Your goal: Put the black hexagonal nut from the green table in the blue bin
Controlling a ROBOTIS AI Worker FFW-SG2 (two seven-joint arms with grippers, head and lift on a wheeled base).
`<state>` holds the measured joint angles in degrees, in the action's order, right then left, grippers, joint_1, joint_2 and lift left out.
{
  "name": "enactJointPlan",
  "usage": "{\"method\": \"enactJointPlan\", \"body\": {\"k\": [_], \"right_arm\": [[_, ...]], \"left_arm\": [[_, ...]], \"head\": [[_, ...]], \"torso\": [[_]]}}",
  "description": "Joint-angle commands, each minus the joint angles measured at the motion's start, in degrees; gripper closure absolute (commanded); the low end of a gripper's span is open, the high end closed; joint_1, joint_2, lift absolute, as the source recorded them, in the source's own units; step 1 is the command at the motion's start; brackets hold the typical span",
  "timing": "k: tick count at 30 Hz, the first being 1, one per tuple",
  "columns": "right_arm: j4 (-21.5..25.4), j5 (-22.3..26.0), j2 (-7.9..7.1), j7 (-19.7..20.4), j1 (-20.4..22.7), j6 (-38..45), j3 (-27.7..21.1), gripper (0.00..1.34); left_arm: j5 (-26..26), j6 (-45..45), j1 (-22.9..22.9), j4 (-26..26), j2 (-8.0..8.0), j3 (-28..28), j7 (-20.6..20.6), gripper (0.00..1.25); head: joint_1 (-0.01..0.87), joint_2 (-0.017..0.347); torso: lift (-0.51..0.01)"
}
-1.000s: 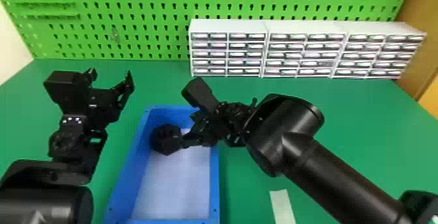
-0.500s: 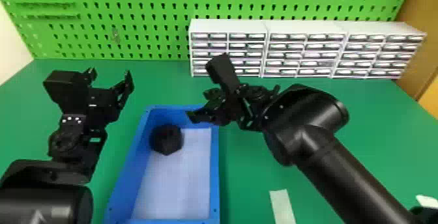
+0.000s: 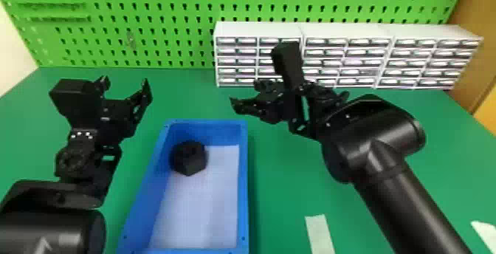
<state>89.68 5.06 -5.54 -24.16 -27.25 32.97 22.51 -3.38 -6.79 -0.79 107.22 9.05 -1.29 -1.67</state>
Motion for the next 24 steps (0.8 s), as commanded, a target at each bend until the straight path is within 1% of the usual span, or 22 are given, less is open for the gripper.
{"method": "enactJointPlan", "body": {"k": [1, 14, 20, 24], "right_arm": [[0.15, -0.58, 0.97, -0.01, 1.41, -1.85, -3.97, 0.46], [0.23, -2.43, 3.08, 0.08, 4.66, -7.13, -13.90, 0.46], [0.15, -3.39, 4.13, 0.43, 5.89, -8.27, -17.50, 0.46], [0.15, -3.92, 4.40, 1.31, 6.95, -8.80, -19.35, 0.46]], "left_arm": [[0.04, 0.02, 0.00, 0.01, 0.00, 0.06, 0.00, 0.44], [-0.13, -0.07, -0.18, -0.08, 0.00, 0.23, 0.00, 0.44], [-0.22, 0.02, -0.18, -0.08, -0.09, 0.32, 0.00, 0.44], [-0.22, -0.07, -0.09, -0.08, -0.09, 0.50, 0.00, 0.44]], "head": [[0.686, 0.052], [0.686, 0.052], [0.686, 0.052], [0.686, 0.052]], "torso": [[-0.097], [-0.097], [-0.097], [-0.097]]}}
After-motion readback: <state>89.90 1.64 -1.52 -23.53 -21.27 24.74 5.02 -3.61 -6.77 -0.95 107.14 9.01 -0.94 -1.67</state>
